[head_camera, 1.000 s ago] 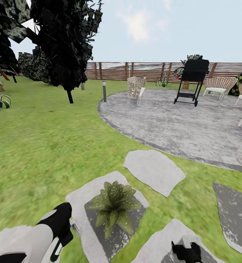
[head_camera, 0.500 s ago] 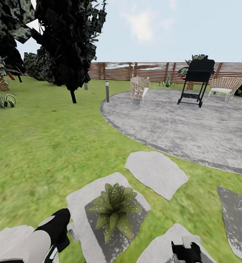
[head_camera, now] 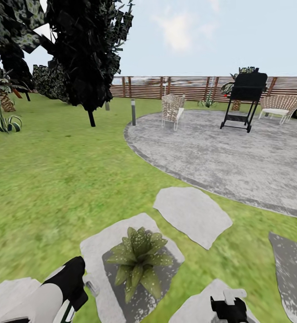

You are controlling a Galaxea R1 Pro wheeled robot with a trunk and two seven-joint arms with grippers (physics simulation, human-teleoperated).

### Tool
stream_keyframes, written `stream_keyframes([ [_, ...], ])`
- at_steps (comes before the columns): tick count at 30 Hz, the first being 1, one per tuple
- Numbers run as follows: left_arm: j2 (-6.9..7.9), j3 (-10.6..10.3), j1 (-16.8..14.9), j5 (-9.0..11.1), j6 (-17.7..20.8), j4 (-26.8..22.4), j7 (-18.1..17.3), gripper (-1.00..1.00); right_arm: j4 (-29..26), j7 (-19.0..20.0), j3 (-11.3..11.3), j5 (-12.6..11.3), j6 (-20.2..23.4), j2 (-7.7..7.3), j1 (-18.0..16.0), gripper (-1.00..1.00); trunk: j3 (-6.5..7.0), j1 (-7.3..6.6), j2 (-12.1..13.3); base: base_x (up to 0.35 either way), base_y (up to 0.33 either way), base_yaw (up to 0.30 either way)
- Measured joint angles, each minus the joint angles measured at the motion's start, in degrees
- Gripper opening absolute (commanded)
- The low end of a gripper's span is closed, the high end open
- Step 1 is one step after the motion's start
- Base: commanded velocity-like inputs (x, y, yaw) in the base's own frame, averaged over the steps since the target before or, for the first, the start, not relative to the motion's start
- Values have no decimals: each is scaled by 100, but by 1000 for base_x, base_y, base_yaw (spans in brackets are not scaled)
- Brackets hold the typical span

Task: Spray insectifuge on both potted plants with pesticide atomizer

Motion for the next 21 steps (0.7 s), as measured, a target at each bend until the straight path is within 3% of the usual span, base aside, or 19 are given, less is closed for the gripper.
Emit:
stream_keyframes([
  [5,8,7,0,5,-8,-7,0,-100,0,0,0,1,0,-1,0,100,0,2,0,41,-228,0],
  [14,12,32,0,6,-13,-75,4,-100,0,0,0,0,0,-1,0,100,-1,4,0,-208,-214,0],
  [21,41,26,0,6,-10,-80,3,-100,2,0,0,4,-1,0,0,100,0,2,0,-86,-52,0],
])
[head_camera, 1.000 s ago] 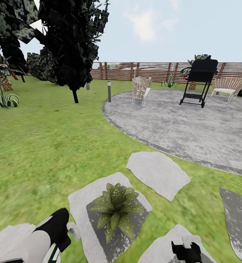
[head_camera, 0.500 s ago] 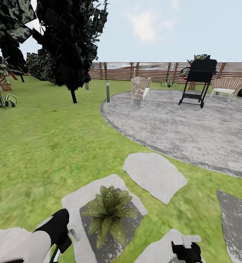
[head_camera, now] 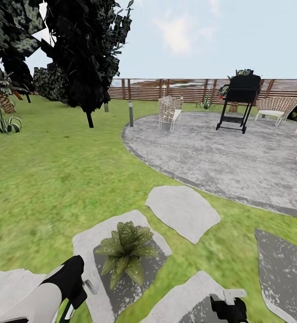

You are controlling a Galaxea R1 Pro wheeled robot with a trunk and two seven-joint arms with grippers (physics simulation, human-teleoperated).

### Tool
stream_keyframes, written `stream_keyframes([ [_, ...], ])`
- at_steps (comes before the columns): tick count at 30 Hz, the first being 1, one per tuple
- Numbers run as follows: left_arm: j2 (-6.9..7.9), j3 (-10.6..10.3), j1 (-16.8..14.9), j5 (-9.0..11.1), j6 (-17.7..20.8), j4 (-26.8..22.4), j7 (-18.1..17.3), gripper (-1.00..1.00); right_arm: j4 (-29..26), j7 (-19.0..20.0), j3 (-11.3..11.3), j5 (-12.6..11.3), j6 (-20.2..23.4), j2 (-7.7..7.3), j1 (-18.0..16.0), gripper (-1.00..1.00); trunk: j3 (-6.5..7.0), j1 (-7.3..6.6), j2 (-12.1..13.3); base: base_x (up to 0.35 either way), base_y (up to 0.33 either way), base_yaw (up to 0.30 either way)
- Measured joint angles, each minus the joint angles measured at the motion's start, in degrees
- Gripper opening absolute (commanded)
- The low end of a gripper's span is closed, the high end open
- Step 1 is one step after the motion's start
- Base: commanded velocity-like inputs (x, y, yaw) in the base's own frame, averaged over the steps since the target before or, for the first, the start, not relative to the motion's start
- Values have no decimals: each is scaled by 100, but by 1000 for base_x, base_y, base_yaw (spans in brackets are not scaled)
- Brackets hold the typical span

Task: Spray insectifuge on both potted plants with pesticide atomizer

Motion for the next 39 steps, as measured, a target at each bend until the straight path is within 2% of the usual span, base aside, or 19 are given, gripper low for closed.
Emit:
stream_keyframes([
  [5,17,8,0,1,-7,2,0,-100,0,3,0,-1,0,-1,0,100,0,0,0,-3,-1,0],
  [10,26,322,1,0,-38,-1,-1,-100,0,4,0,-3,0,1,0,100,0,0,0,-22,0,0],
  [15,10,402,9,51,-63,1,-1,-100,-3,3,0,1,0,-2,0,100,0,3,0,-282,0,0],
  [17,6,405,9,143,-252,-3,-2,-100,-7,6,0,1,0,-2,0,100,0,3,0,-331,0,-71],
  [18,14,413,6,274,-542,1,-2,-100,-7,13,1,3,0,-3,1,100,4,3,0,-334,0,-158],
  [20,40,413,9,475,-828,35,-3,-100,-3,20,2,4,0,5,1,100,13,3,0,-335,0,-199],
  [22,132,407,21,694,-1151,62,-8,-100,-1,27,8,3,0,28,1,100,25,3,0,-336,0,-210],
  [26,267,403,26,768,-1516,82,-21,-100,-23,36,24,1,7,43,0,100,38,3,0,-336,0,-77],
  [27,300,404,26,777,-1568,84,-26,-100,-35,44,87,2,10,37,0,100,39,3,0,-336,0,-12],
  [29,380,405,28,790,-1984,87,-51,-100,-249,88,797,97,25,19,-8,100,39,3,0,-262,0,-5],
  [30,395,405,32,789,-2132,90,-59,-100,-364,151,1073,135,34,19,-9,100,39,2,0,-112,0,-2],
  [31,418,404,74,783,-2327,91,-65,-100,-537,354,1452,183,42,22,-10,100,40,1,0,-46,0,-1],
  [32,437,400,155,769,-2570,90,-68,-100,-746,896,1834,207,50,32,-10,100,39,0,0,-29,0,-1],
  [33,442,396,202,750,-2721,89,-69,-100,-834,1271,1954,204,57,36,-12,100,39,0,0,-15,0,0],
  [34,447,388,288,719,-2969,90,-69,-100,-930,1853,2053,197,68,42,-25,100,39,0,0,-8,0,0],
  [36,454,382,391,694,-3362,89,-67,-100,-1097,2976,2129,193,79,46,-78,100,40,0,0,-3,0,0],
  [37,456,374,406,691,-3428,88,-66,-100,-1210,3434,2143,194,79,50,-98,100,40,0,0,-1,0,0],
  [39,455,332,424,676,-3512,88,-66,-100,-1415,3994,2207,209,81,63,-122,100,40,0,0,0,0,0],
])
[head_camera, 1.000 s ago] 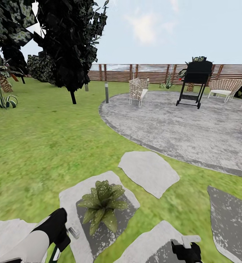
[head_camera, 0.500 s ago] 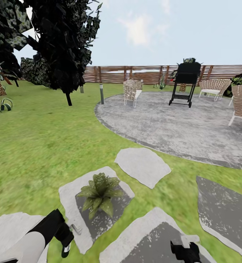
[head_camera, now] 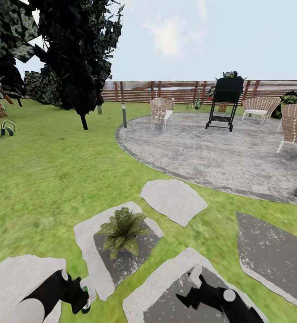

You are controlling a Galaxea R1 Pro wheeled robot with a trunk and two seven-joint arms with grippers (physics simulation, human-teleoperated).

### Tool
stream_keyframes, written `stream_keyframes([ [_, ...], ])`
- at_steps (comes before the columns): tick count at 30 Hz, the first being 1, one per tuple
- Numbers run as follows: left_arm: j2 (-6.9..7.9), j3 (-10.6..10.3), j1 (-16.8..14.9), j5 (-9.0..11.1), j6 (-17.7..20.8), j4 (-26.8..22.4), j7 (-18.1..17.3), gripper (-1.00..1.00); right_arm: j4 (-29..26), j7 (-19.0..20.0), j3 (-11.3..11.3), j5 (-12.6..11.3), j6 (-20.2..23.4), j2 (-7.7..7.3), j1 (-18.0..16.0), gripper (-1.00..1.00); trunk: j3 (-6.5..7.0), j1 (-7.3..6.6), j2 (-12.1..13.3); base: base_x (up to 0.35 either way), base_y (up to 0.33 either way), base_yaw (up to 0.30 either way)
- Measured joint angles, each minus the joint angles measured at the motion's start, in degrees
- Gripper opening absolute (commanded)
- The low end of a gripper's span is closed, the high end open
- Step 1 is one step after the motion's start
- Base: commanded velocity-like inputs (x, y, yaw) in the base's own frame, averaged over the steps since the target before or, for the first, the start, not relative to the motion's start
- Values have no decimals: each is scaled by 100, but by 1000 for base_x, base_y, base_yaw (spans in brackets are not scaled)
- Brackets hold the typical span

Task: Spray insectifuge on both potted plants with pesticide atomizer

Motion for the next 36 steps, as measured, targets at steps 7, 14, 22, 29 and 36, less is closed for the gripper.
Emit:
stream_keyframes([
  [7,-55,-40,-1,-23,-37,-9,-24,-100,-258,382,663,16,3,184,-31,100,0,0,0,0,0,0],
  [14,-97,-650,-6,4,-31,-8,-32,-100,-262,539,859,38,-5,451,-38,100,0,0,0,0,0,0],
  [22,-220,-1013,-4,-7,-54,-16,-316,-100,-268,653,1822,9,-13,587,-40,-100,0,0,0,0,0,0],
  [29,-573,-1587,-4,-22,-116,-5,-334,-100,-266,654,1842,15,-14,808,-40,-100,0,0,0,0,0,0],
  [36,-656,-1757,1,31,-634,2,-347,-100,-298,654,1842,16,-14,922,-40,-100,0,0,0,0,0,0],
])
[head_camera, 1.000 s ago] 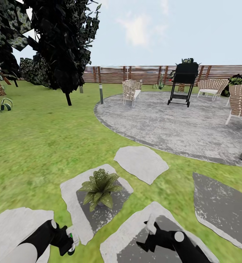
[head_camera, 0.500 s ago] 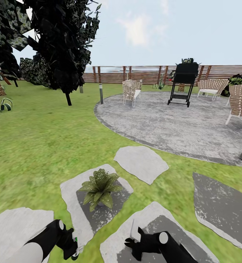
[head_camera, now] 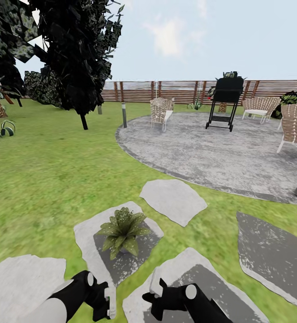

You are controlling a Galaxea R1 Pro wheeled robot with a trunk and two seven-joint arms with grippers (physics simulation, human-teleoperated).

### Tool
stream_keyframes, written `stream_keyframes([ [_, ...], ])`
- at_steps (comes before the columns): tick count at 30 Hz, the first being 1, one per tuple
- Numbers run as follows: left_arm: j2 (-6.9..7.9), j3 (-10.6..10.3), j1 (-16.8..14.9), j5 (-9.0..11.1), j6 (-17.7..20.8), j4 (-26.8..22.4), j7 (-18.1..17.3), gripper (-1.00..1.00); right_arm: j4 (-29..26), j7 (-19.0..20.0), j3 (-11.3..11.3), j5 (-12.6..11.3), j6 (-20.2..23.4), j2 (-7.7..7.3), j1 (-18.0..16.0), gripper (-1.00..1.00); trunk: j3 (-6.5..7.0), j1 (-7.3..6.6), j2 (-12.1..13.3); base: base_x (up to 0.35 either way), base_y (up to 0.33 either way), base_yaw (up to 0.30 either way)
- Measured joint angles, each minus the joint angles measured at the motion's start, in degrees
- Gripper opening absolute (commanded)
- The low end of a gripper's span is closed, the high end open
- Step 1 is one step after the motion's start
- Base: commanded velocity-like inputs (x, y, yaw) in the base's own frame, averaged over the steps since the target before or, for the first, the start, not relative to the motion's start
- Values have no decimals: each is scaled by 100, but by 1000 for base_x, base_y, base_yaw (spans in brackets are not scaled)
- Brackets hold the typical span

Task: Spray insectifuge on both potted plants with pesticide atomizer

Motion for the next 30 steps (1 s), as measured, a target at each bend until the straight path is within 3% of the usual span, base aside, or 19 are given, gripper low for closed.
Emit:
stream_keyframes([
  [7,-46,-26,3,18,-103,3,-44,-100,-3,-8,0,1,1,32,-15,-100,0,0,0,0,0,0],
  [10,-115,-37,5,35,-313,5,-159,-100,-3,-9,0,8,0,32,-17,-100,0,0,0,0,0,0],
  [17,-247,-34,5,78,-378,5,-568,-100,-4,-17,0,9,-4,32,-18,-100,0,0,0,0,0,0],
  [23,-263,-30,6,87,-368,211,-966,-100,0,-26,-1,10,-8,32,-18,-100,0,0,0,0,0,0],
  [30,-266,31,-4,116,-316,236,-985,-100,12,-35,3,0,-6,71,-18,-100,0,0,0,0,0,0],
])
